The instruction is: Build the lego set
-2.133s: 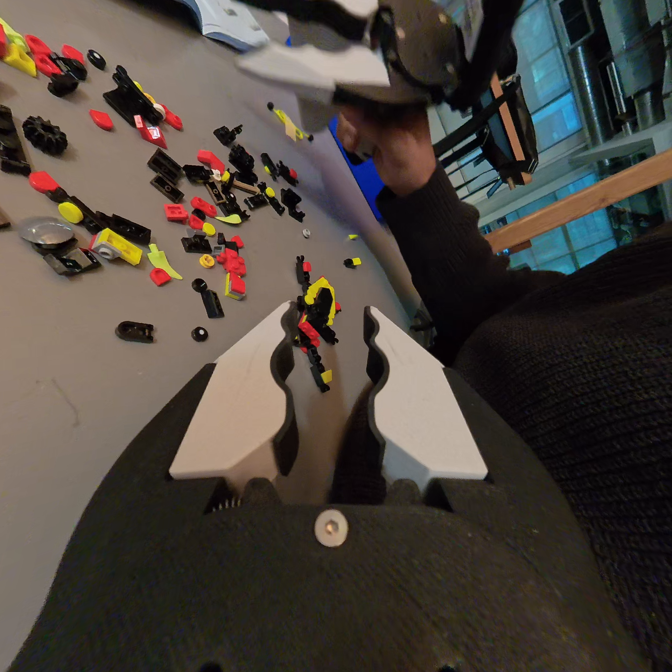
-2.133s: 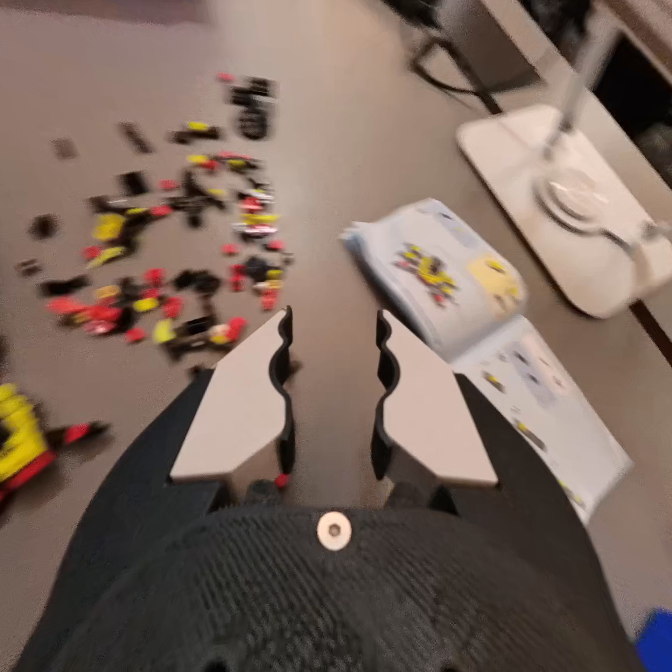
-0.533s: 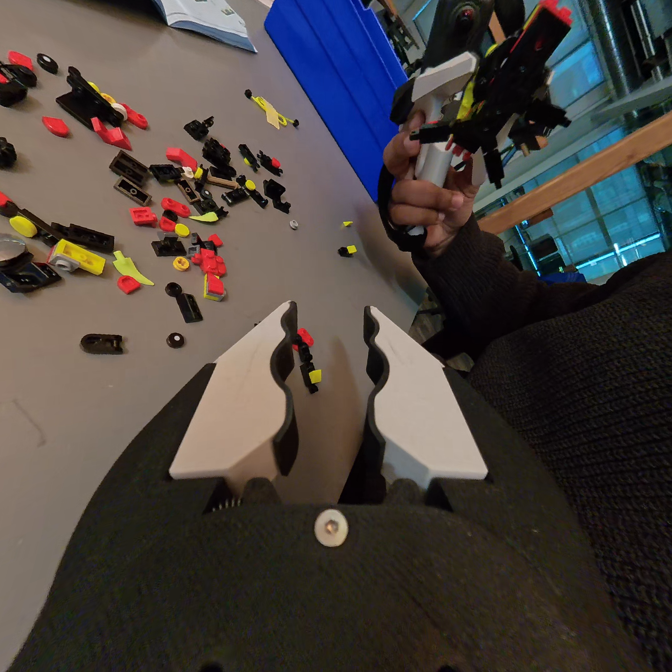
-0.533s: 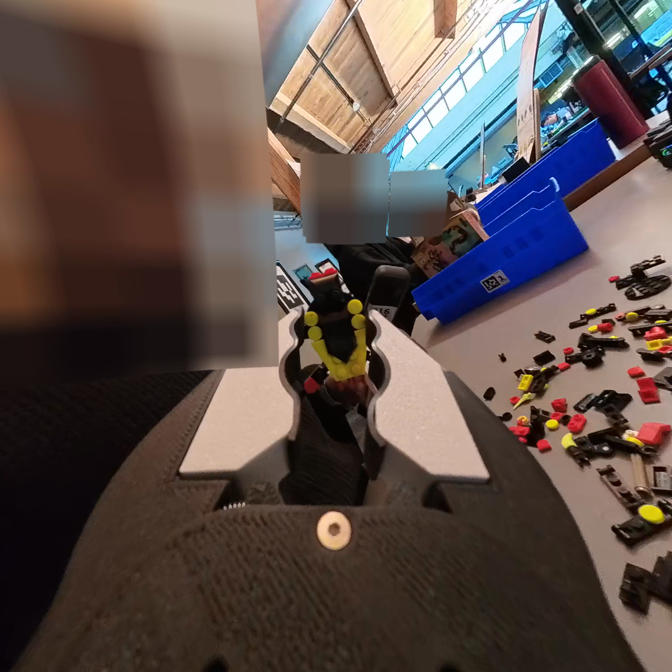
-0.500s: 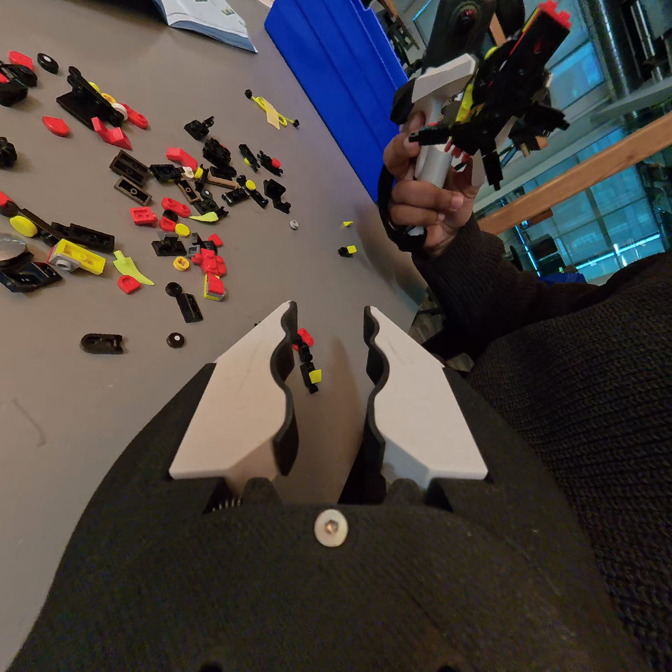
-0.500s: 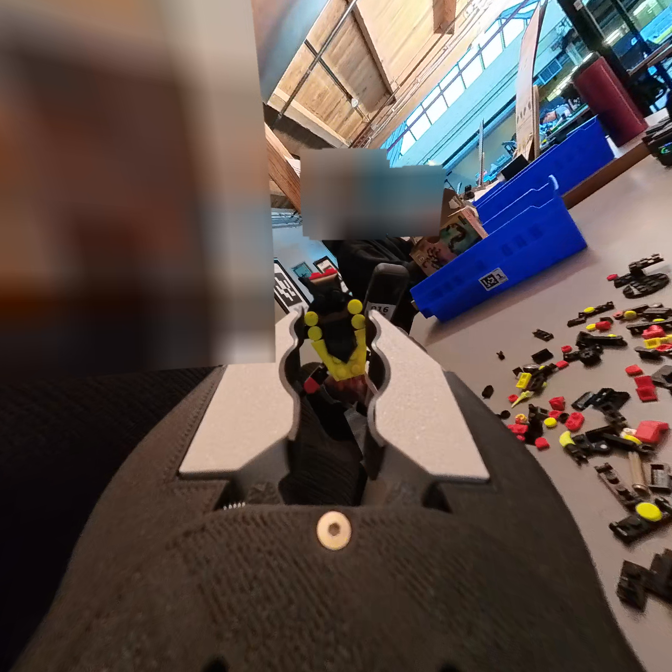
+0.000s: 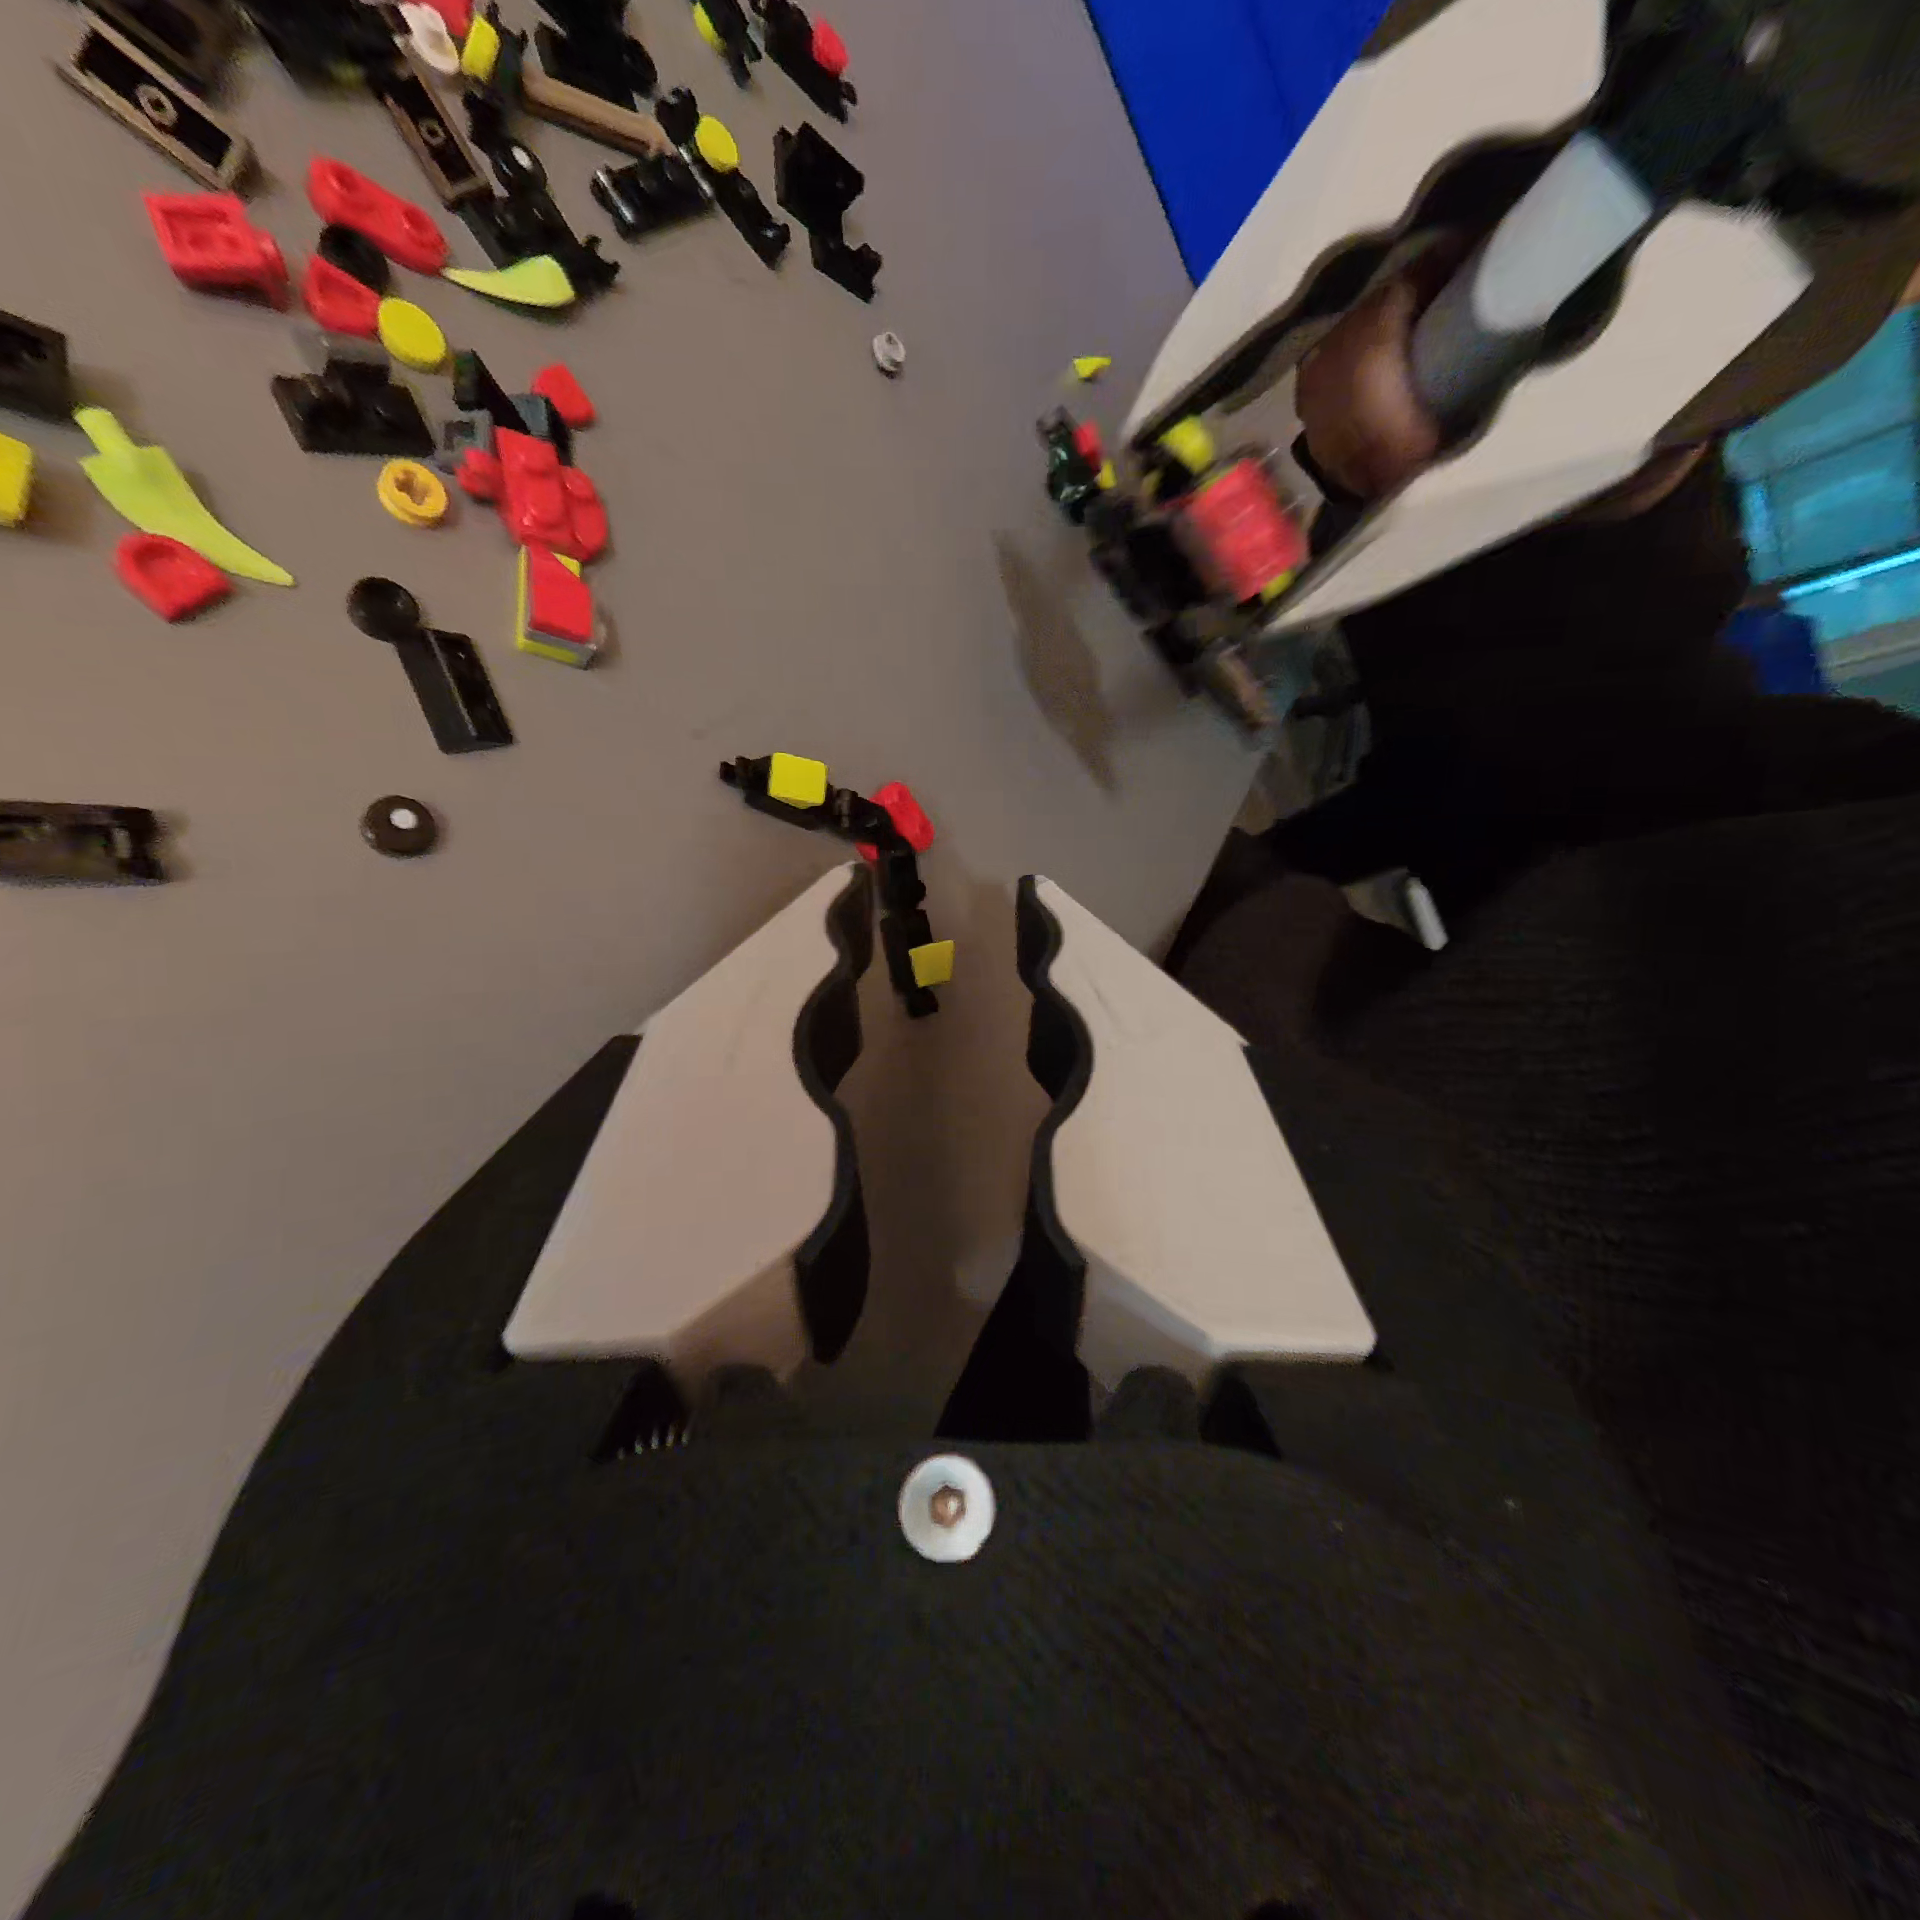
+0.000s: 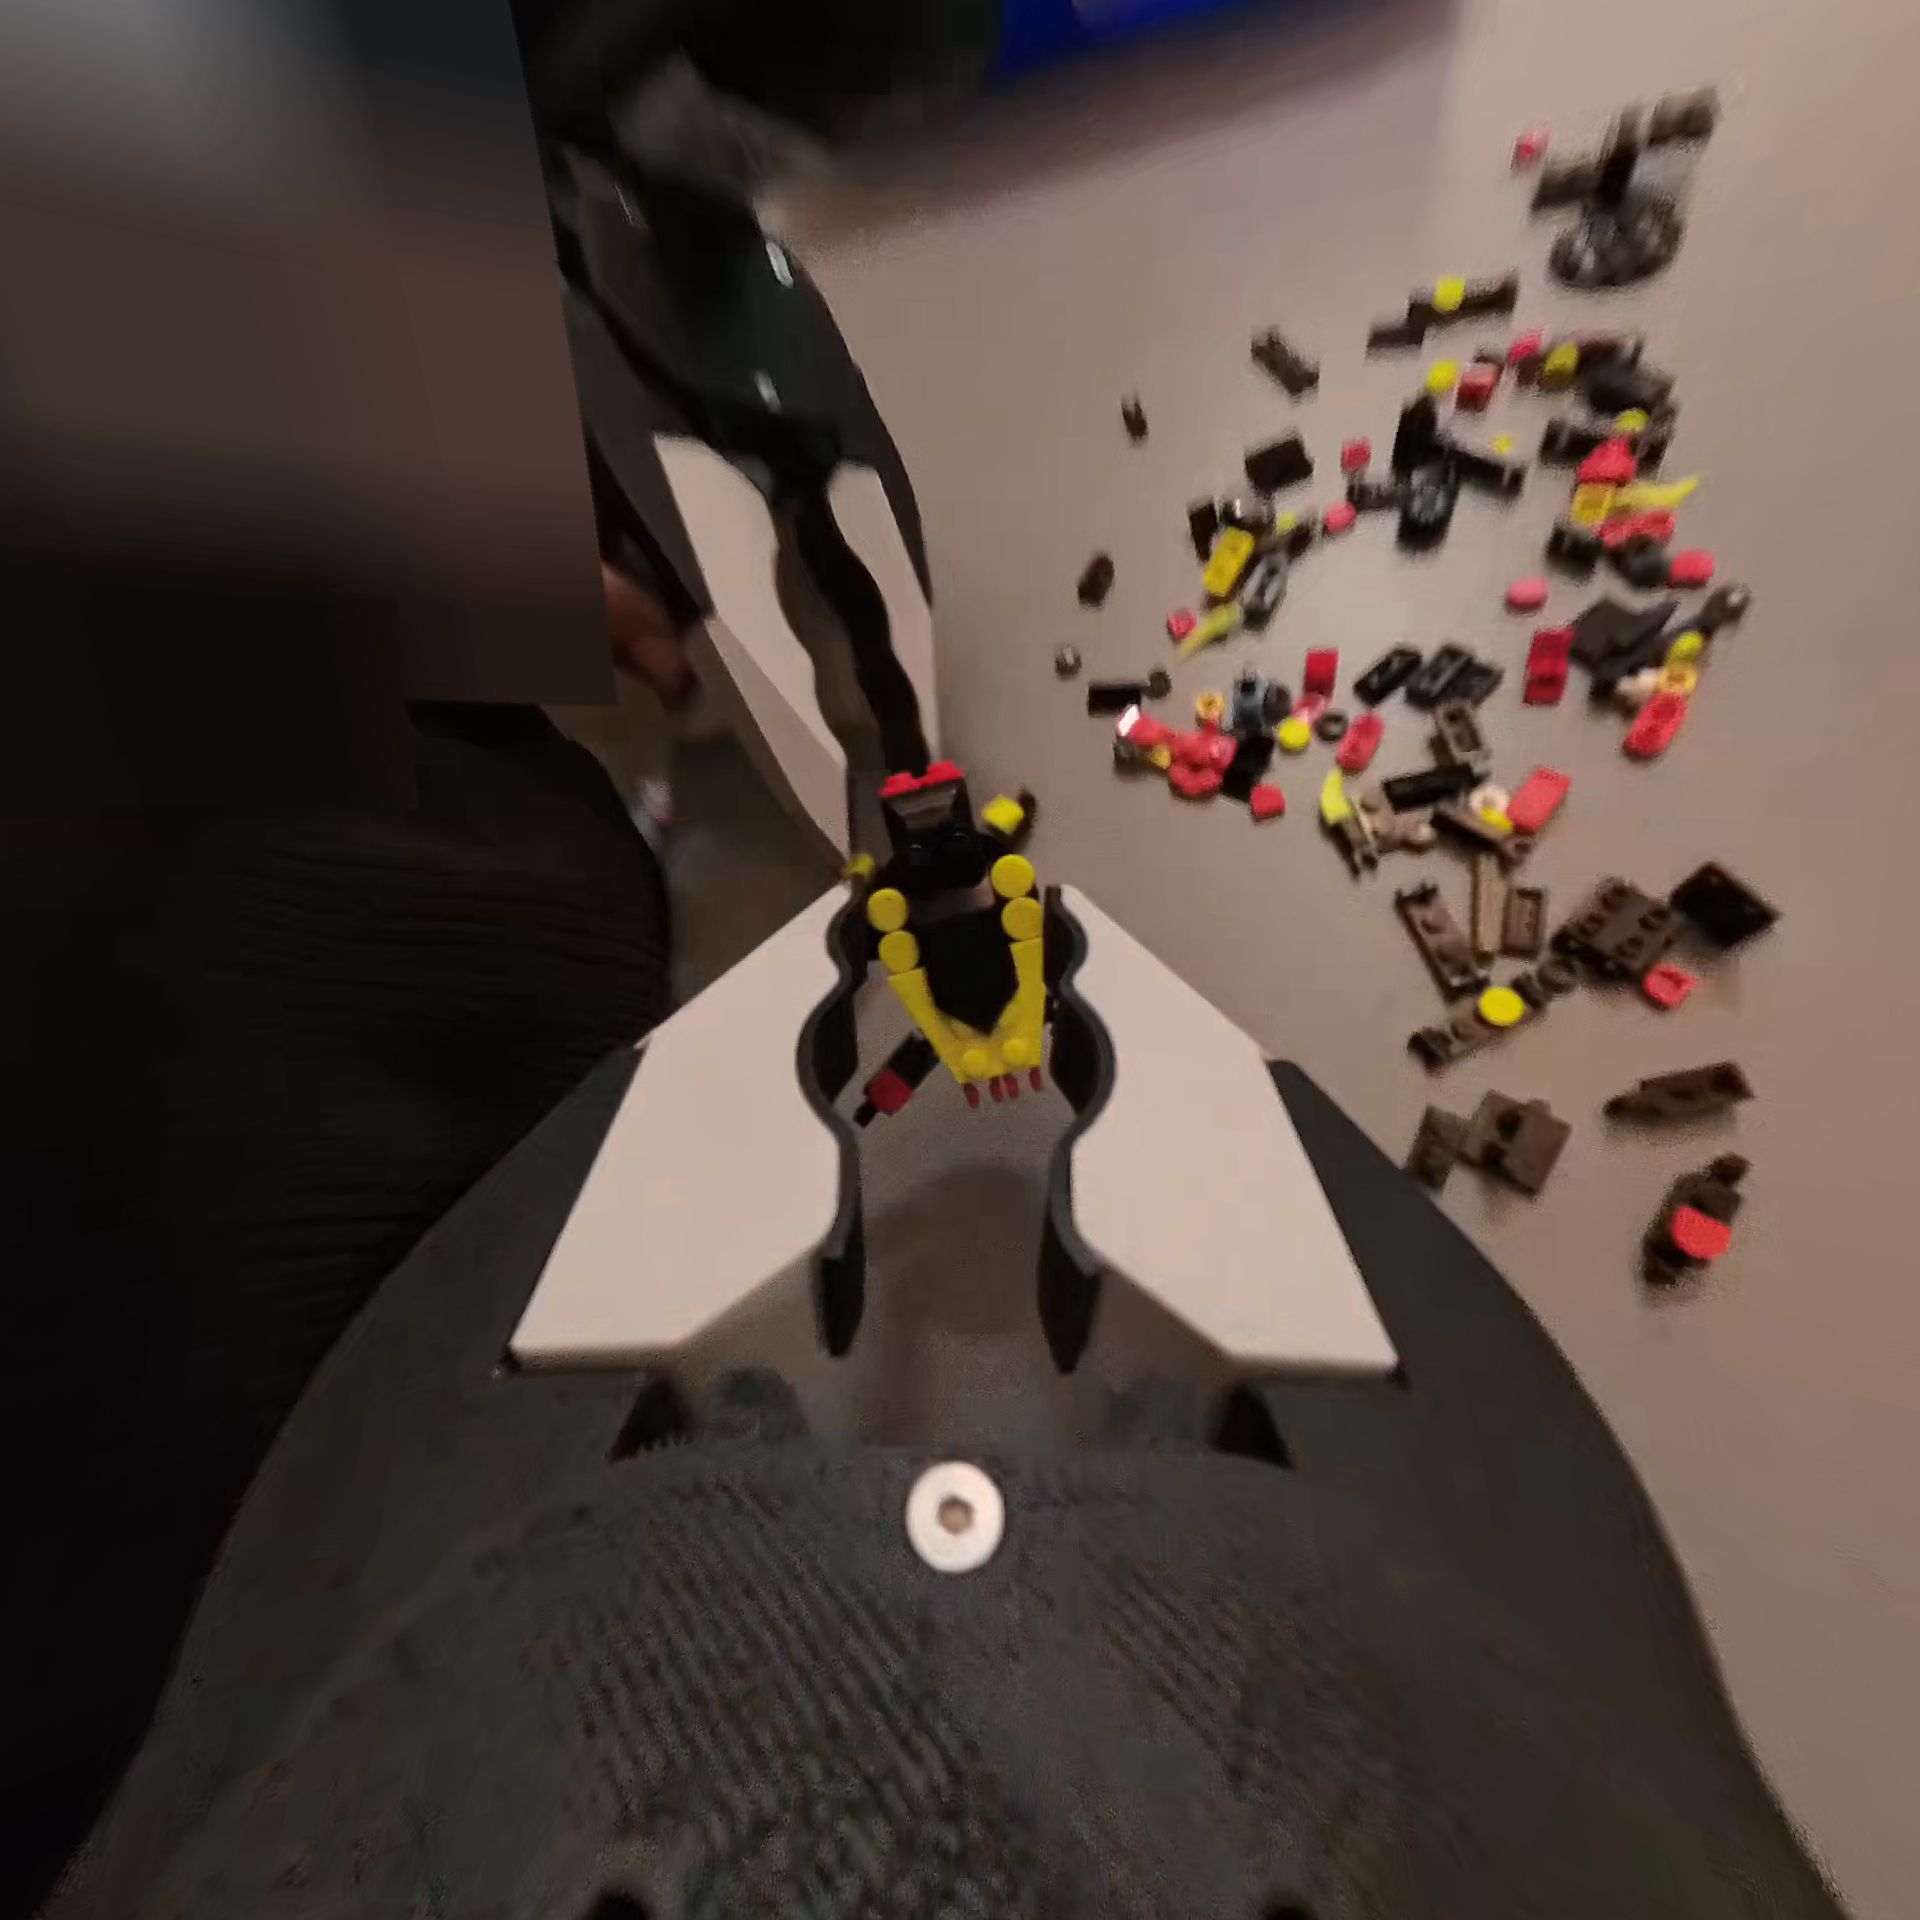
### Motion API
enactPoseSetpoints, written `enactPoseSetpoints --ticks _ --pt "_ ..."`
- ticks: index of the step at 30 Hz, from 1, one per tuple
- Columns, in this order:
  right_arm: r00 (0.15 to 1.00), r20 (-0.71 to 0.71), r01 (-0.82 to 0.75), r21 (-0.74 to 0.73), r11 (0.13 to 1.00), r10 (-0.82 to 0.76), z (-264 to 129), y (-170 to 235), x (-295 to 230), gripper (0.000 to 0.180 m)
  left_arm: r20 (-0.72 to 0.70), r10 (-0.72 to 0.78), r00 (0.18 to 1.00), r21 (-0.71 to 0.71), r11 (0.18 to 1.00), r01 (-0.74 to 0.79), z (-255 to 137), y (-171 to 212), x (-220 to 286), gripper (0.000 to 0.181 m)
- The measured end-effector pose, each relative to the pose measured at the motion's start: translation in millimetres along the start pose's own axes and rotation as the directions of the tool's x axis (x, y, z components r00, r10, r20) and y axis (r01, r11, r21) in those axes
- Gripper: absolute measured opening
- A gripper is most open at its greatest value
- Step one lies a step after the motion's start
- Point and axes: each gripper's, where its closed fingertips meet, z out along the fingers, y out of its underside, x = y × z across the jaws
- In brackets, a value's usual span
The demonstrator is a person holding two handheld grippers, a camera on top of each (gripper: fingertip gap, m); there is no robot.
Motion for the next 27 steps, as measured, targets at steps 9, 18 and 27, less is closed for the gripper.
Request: enactPoseSetpoints --ticks 9,18,27 --pt "0.980 -0.143 0.072 -0.375 0.924 -0.135 34.7 40.2 4.3 0.032 -0.050 -0.133 0.990 0.024 0.991 0.134 -4.6 -1.4 -8.1 0.018" --pt "0.974 -0.169 0.077 -0.391 0.917 -0.154 48.4 40.0 0.3 0.032 -0.013 -0.098 0.995 -0.011 0.995 0.098 0.4 3.8 -10.9 0.004" --pt "0.966 -0.213 0.055 -0.392 0.919 -0.149 53.3 38.3 -0.9 0.032 0.000 -0.099 0.995 -0.047 0.994 0.098 6.5 9.0 -13.3 0.005"
